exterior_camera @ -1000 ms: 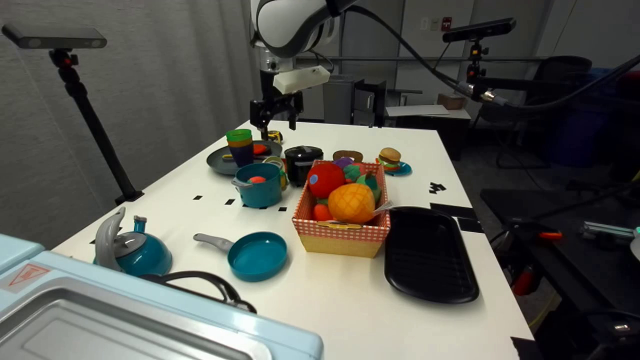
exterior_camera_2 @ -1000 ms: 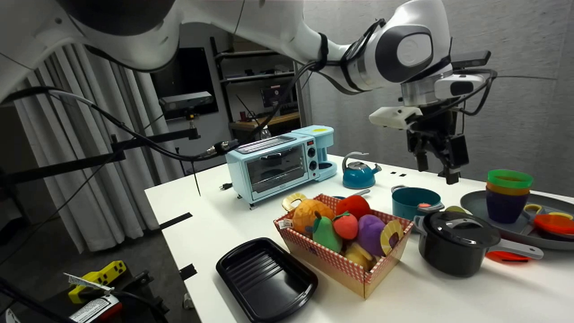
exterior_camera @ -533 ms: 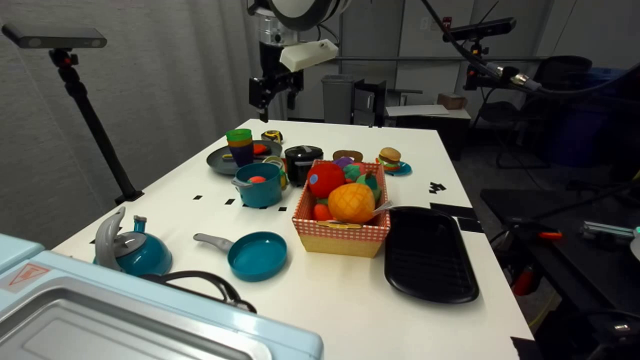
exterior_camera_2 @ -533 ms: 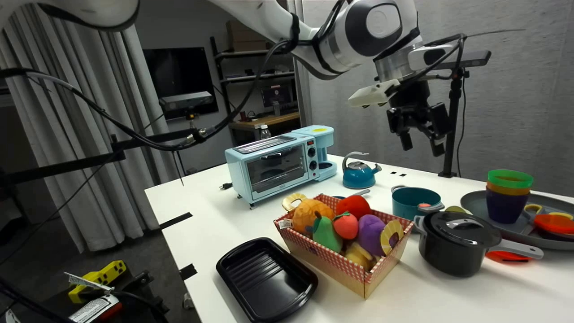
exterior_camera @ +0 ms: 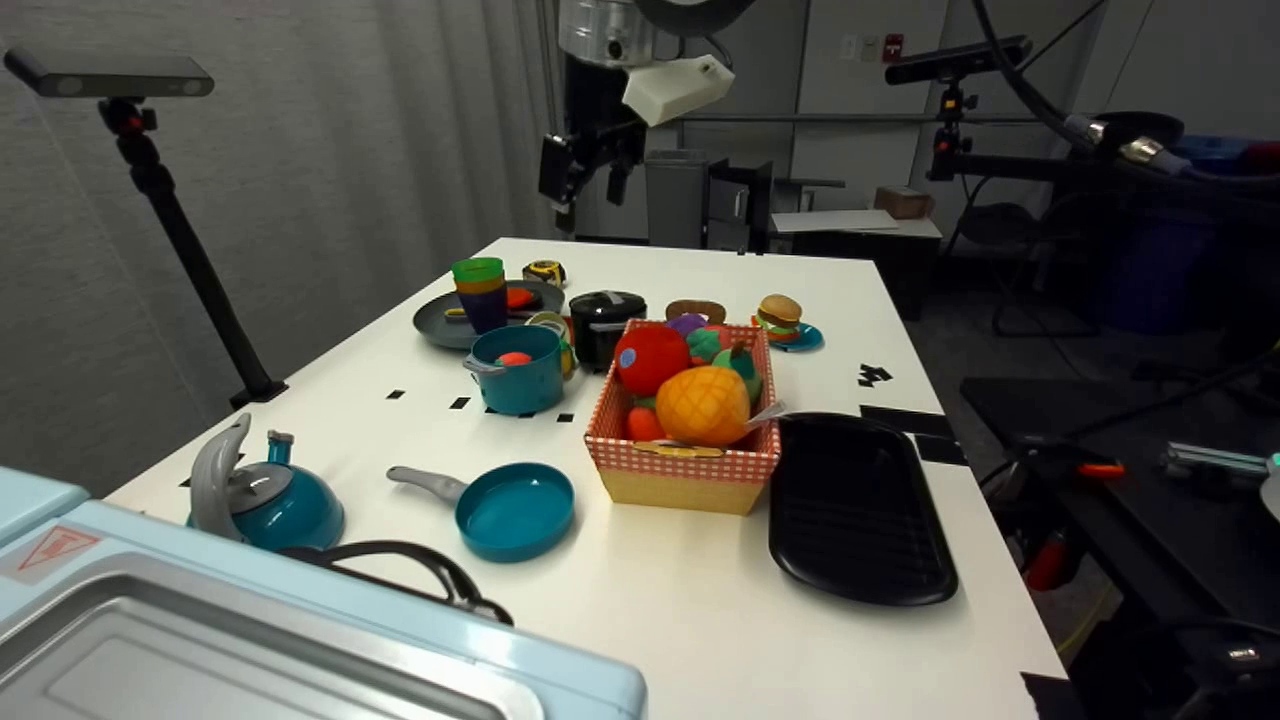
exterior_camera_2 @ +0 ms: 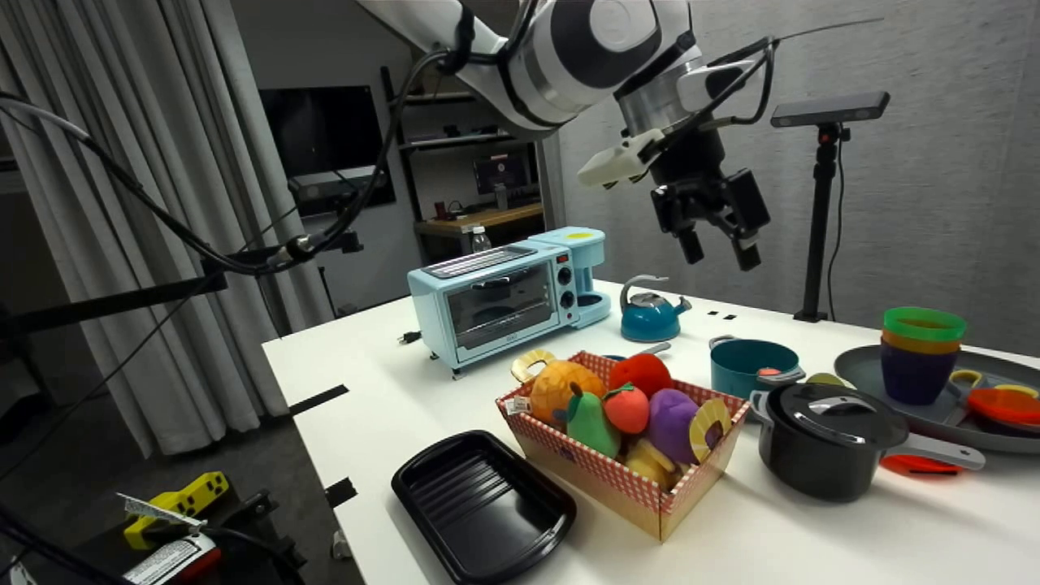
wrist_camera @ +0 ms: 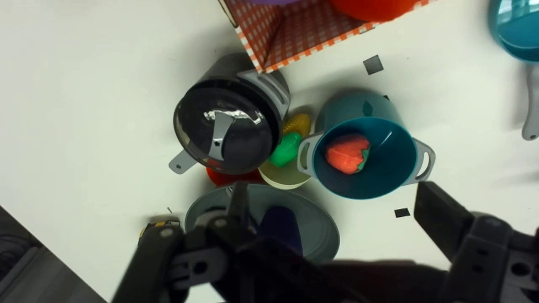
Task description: Move the lid from the blue pan to the black pot
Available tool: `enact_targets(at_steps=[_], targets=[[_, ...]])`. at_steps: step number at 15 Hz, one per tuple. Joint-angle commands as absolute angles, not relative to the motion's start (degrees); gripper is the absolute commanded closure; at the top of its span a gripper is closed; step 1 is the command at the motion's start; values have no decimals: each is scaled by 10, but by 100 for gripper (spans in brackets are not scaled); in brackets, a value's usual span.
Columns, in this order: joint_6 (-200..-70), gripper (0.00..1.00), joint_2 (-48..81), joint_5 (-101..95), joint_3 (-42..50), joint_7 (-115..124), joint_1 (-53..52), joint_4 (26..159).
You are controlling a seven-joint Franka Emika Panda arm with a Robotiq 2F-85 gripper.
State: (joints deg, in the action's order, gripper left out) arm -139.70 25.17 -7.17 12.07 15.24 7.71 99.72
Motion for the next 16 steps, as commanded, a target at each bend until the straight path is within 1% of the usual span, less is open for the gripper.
enact_targets(at_steps=[1,5,6,9,16], targets=[[-1445,0,161,-98,133,161,59,1123],[-1458,0,119,-130,135,168,57,1180],[-1434,0,160,-103,124,154,68,1129],[-1439,0,139,-114,124,155,68,1156],[-1440,0,136,-114,124,155,68,1159]])
